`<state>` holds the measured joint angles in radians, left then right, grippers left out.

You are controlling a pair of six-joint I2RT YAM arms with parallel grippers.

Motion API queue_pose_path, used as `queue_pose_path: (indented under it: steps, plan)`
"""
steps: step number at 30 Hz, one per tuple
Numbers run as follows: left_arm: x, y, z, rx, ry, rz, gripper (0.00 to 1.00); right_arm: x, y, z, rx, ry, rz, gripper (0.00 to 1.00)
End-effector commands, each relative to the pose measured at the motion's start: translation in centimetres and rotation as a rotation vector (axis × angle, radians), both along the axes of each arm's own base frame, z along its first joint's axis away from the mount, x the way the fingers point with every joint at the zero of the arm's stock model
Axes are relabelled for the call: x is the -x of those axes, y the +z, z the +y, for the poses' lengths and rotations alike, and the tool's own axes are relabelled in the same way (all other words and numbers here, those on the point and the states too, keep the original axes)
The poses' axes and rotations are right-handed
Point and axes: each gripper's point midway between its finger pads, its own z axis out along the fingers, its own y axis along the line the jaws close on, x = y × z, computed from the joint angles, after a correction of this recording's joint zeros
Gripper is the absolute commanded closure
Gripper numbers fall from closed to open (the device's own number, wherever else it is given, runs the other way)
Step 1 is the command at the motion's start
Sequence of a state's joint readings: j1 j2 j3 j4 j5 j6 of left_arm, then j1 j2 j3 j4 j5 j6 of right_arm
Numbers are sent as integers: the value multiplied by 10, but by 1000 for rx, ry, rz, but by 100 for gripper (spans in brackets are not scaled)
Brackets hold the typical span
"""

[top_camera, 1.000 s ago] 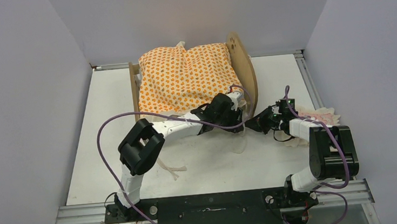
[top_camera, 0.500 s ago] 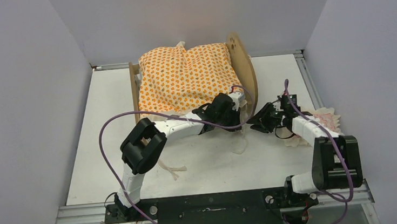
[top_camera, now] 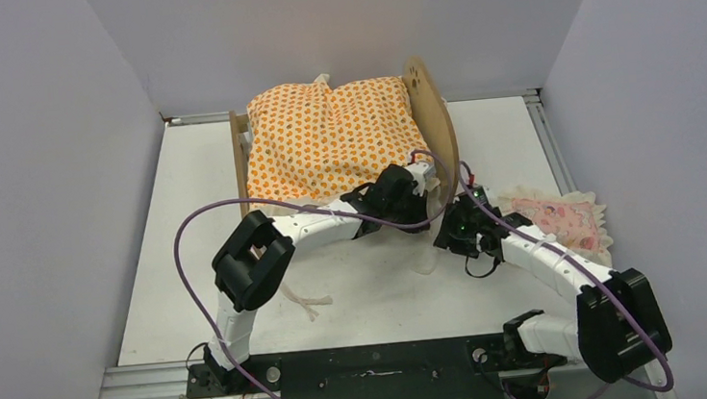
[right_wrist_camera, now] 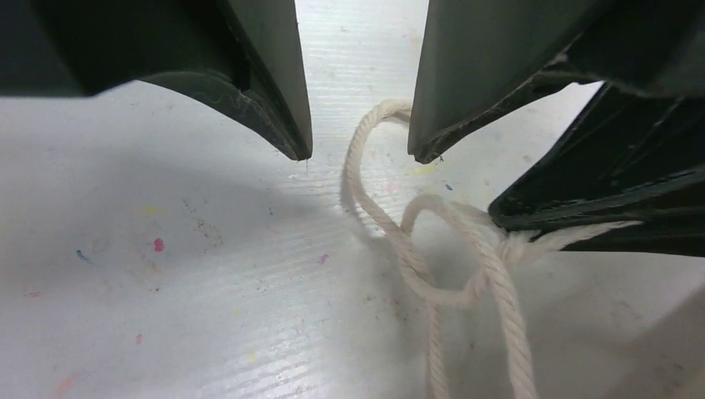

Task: Set up the pet bed

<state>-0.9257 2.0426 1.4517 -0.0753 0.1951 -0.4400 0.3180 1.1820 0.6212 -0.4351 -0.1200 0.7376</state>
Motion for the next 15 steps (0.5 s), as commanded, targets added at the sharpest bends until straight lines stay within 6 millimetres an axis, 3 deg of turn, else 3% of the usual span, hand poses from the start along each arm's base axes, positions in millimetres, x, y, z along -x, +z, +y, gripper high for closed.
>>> queue_pose_path:
  steps: [1,6,15]
  plan:
    - [-7,31,-1,70,2,-43,100,-16,-7,-1,116,0,-74,55]
    - [-9,30,-2,83,12,-26,100,-20,-16,8,208,35,-85,61]
    - [-8,21,-2,88,19,11,100,-7,-49,-3,310,22,-9,64]
